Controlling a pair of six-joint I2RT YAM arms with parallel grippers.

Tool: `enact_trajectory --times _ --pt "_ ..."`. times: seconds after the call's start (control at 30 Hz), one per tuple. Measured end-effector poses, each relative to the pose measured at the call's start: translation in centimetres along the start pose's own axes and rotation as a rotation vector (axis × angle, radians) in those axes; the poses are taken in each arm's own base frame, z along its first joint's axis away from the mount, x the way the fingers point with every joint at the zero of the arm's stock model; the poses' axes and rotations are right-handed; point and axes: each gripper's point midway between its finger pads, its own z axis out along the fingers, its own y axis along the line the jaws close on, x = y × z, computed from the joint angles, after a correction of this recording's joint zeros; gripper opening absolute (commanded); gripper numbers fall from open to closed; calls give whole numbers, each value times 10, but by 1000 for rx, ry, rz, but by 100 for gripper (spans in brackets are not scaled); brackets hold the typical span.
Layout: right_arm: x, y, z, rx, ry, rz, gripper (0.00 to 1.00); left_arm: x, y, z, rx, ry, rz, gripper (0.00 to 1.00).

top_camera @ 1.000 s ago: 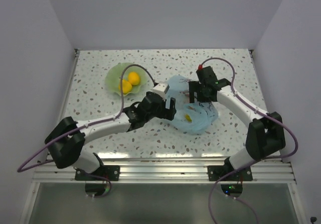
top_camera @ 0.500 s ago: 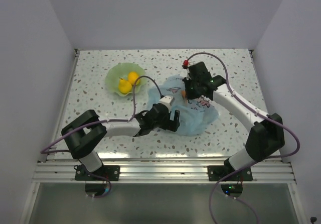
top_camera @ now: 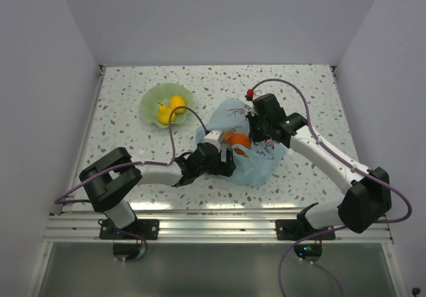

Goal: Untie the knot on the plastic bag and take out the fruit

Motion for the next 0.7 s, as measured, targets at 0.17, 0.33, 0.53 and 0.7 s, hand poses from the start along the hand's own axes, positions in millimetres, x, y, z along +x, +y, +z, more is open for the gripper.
enact_trajectory --times 0.17,0.33,0.53,0.7 --pt "27 -29 22 89 80 57 0 1 2 -4 -1 -6 -26 99" --pt "38 -44 33 128 110 105 29 0 3 -13 -2 -19 -30 99" --pt "52 -47 35 140 139 122 74 -27 -9 -34 32 -106 -20 99" --pt "51 -47 18 133 107 140 75 -48 -14 -41 23 -157 9 99"
